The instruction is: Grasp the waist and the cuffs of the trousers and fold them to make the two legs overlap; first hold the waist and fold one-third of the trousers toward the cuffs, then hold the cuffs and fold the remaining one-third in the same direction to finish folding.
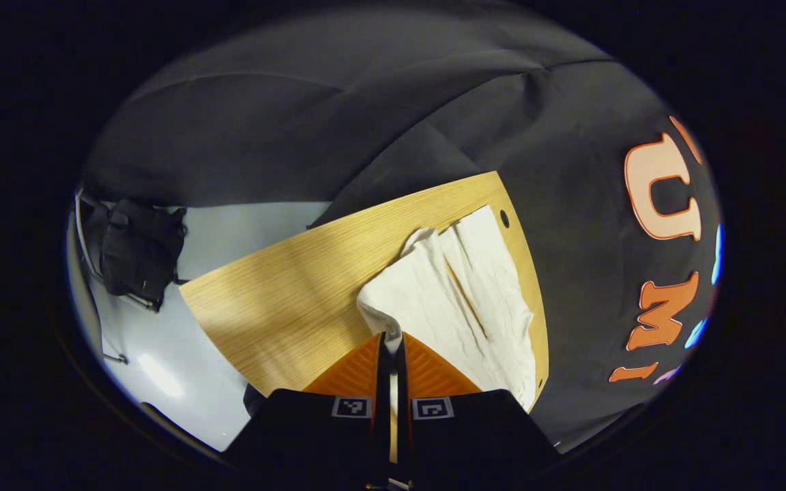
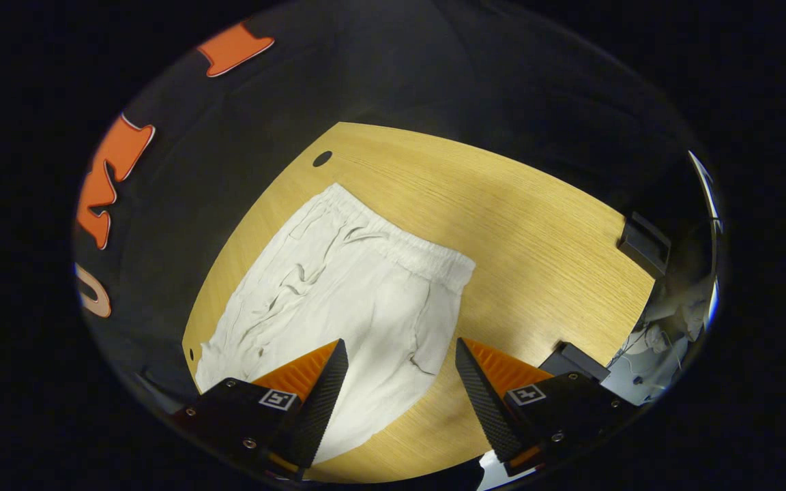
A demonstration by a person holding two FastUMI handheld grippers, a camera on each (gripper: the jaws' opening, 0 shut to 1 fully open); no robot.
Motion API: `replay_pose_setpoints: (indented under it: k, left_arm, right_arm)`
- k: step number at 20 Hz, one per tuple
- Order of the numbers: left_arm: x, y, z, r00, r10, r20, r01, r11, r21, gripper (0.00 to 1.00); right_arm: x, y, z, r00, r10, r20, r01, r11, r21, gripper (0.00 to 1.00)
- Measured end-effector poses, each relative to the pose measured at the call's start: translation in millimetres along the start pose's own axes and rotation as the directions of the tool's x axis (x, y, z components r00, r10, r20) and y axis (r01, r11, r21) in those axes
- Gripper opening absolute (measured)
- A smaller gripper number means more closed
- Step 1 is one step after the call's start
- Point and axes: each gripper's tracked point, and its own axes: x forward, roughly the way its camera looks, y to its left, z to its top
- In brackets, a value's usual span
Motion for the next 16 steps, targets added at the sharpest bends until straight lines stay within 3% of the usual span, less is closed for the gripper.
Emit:
replay_pose_setpoints:
  k: [2, 9, 12, 13, 15, 16]
  left_arm:
    - [1.6, -14.6, 3.6, 1.0, -0.002, 0.021, 0.002, 1.0, 0.014, 0.08]
    - [2.4, -49.9, 11.5, 0.997, 0.016, 0.071, -0.019, 0.999, 0.043, 0.08]
    - [3.2, -62.9, 10.2, 0.997, 0.016, 0.074, -0.021, 0.998, 0.056, 0.1]
    - [2.5, -65.3, 9.5, 0.997, 0.021, 0.079, -0.026, 0.998, 0.058, 0.08]
    - [2.7, -71.7, 8.6, 0.996, 0.026, 0.086, -0.032, 0.997, 0.066, 0.08]
    - [2.5, -74.9, 9.0, 0.996, 0.026, 0.09, -0.032, 0.997, 0.07, 0.08]
  right_arm:
    - [10.6, -11.0, 12.6, 1.0, -0.013, 0.016, 0.012, 1.0, 0.019, 0.95]
    - [52.7, -31.5, 38.1, 0.998, -0.067, 0.021, 0.065, 0.994, 0.092, 0.74]
    - [62.4, -36.3, 37.8, 0.996, -0.084, 0.017, 0.082, 0.99, 0.111, 0.43]
    - [65.4, -39.3, 37.4, 0.996, -0.09, 0.015, 0.088, 0.989, 0.118, 0.46]
    - [67.6, -43.4, 38.0, 0.996, -0.09, 0.017, 0.087, 0.987, 0.135, 0.35]
    - [68.8, -43.5, 41.0, 0.997, -0.078, 0.025, 0.073, 0.985, 0.156, 0.17]
